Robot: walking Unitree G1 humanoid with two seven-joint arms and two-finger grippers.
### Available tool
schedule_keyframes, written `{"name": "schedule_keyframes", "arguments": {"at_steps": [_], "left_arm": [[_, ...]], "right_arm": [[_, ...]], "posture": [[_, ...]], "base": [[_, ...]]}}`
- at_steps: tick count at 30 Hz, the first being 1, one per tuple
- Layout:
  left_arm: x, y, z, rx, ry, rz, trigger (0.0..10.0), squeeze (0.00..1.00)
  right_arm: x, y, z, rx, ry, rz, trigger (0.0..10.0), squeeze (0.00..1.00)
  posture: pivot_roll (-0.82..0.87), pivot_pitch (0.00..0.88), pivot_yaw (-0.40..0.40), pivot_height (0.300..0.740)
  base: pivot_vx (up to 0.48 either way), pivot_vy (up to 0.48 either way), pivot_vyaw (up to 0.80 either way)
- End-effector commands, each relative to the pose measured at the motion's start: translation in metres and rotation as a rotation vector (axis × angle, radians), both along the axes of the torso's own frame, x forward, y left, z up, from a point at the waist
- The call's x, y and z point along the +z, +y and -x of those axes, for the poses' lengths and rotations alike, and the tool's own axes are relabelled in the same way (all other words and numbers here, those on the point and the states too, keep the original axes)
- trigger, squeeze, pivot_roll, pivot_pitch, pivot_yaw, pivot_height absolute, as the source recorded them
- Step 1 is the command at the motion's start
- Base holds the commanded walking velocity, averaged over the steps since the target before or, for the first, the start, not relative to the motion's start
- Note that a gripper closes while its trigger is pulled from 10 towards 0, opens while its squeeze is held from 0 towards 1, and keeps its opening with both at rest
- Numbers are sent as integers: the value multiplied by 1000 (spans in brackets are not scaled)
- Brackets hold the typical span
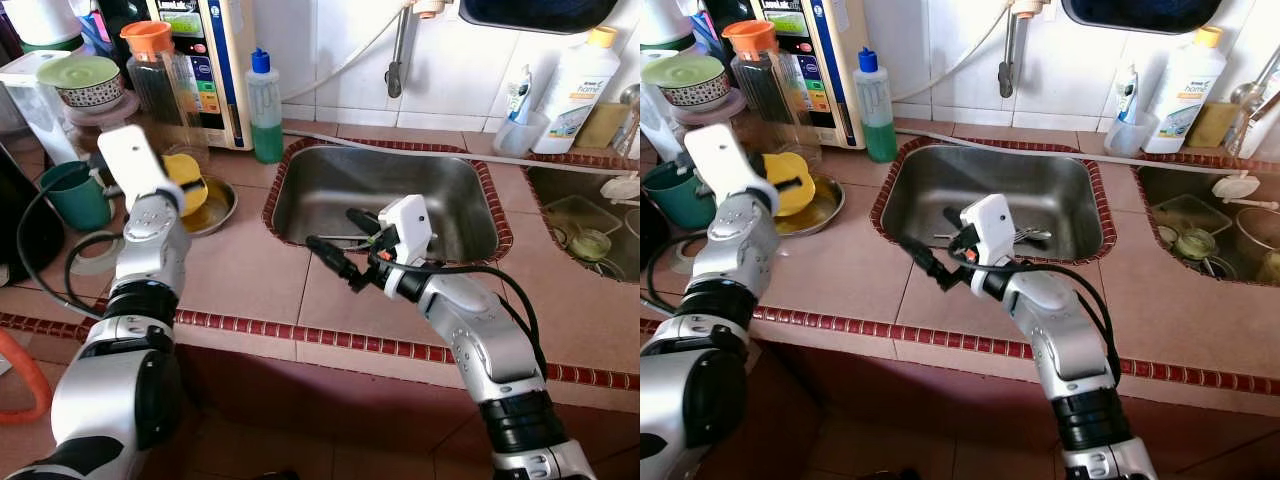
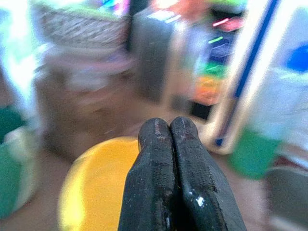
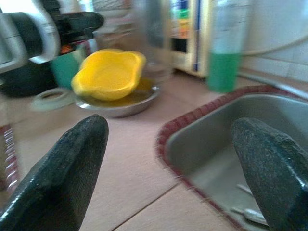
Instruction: Kitchen organization
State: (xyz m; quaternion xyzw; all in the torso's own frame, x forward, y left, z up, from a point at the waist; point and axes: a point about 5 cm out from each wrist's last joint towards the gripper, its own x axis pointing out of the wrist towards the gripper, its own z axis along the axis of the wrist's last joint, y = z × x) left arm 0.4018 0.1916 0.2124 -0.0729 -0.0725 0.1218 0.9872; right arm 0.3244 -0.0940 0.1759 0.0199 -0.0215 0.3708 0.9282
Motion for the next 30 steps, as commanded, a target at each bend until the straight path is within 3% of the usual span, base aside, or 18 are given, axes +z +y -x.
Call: {"name": "schedule_keyframes", "arguments": {"at_steps": [1,4,7,8,9,10,11,12,13,16,18,25,28,30], "left_arm": [[2,-6,1,-35,-24,-20,0,0],[2,-9,1,-52,-35,-21,0,0],[2,-15,3,-70,-48,-92,0,0],[0,-8,3,-24,-26,-108,902,0],[-1,-5,3,-7,-17,-107,902,0],[-3,0,3,15,-3,-102,8196,0],[-6,4,4,35,16,-95,8196,0],[-11,17,5,85,40,-43,10000,176],[-12,21,6,93,42,-17,10000,1000],[-16,32,8,132,53,52,10000,1000],[-24,37,8,162,109,102,10000,1000],[-38,32,7,120,214,170,10000,1000],[-43,27,6,103,254,202,10000,1000],[-45,27,5,102,270,201,10000,1000]], "right_arm": [[6,-2,-5,-30,-12,-26,10000,0],[7,-3,-7,-44,-14,-27,10000,0],[6,-7,-11,-73,0,-45,10000,0],[6,-7,-11,-78,2,-49,10000,0],[6,-7,-11,-79,2,-49,10000,0],[5,-7,-11,-79,2,-49,10000,0],[5,-7,-11,-80,3,-49,10000,0],[4,-7,-10,-80,4,-48,10000,0],[4,-7,-9,-81,5,-48,10000,0],[2,-8,-9,-82,7,-46,10000,0],[2,-8,-8,-82,8,-46,10000,0],[4,-3,-4,-33,10,-51,10000,0],[3,7,14,140,9,-12,10000,0],[2,9,19,186,13,-4,10000,0]], "posture": [[11,9,53,740],[10,10,53,740],[12,11,54,740],[12,12,55,740],[12,13,56,740],[11,14,56,740],[11,14,56,740],[10,15,57,740],[10,15,57,740],[9,17,58,740],[7,19,58,740],[2,22,57,740],[-5,23,57,740],[-8,24,59,740]], "base": [[0,0,0],[0,0,0],[0,0,0],[0,0,0],[0,0,0],[0,0,0],[0,0,0],[0,0,0],[0,0,0],[0,0,0],[0,0,0],[0,0,0],[0,0,0],[0,0,0]]}}
